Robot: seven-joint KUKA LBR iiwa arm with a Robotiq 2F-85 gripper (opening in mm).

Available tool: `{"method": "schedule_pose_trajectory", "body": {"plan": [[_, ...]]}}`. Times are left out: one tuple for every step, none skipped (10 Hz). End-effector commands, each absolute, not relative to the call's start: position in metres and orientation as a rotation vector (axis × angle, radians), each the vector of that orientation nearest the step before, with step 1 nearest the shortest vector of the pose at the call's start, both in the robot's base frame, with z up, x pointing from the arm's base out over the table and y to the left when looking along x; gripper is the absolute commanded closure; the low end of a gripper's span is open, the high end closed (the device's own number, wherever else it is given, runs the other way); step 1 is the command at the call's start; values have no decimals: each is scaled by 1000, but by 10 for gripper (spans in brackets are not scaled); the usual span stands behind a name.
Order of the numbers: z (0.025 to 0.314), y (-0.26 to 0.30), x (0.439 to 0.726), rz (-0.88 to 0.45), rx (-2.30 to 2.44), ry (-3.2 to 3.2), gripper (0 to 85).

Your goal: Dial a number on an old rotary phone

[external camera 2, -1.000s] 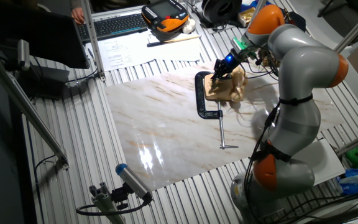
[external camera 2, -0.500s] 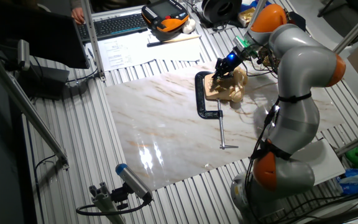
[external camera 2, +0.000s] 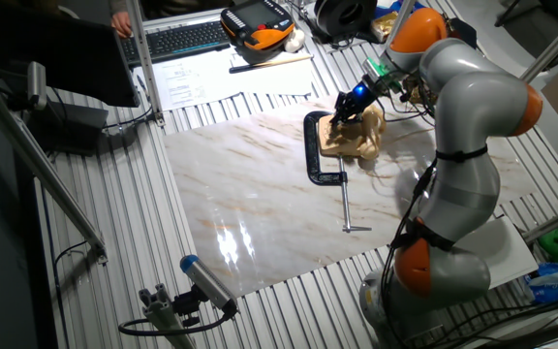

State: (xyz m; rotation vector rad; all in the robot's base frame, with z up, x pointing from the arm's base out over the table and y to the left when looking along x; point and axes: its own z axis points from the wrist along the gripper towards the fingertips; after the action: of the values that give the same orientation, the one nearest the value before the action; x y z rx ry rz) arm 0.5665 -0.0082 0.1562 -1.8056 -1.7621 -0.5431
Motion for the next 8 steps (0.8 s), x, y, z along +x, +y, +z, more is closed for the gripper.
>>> {"method": "schedule_pose_trajectory", "body": {"plan": [[156,-7,564,-565,-1811,-1742,850],[154,-4,561,-585,-1820,-1728,850],[153,-2,558,-610,-1829,-1710,850],[151,1,556,-640,-1834,-1687,850],[152,4,556,-660,-1839,-1670,850],[152,6,556,-677,-1847,-1671,850],[152,6,556,-707,-1848,-1662,850],[150,7,558,-739,-1844,-1659,850]]}}
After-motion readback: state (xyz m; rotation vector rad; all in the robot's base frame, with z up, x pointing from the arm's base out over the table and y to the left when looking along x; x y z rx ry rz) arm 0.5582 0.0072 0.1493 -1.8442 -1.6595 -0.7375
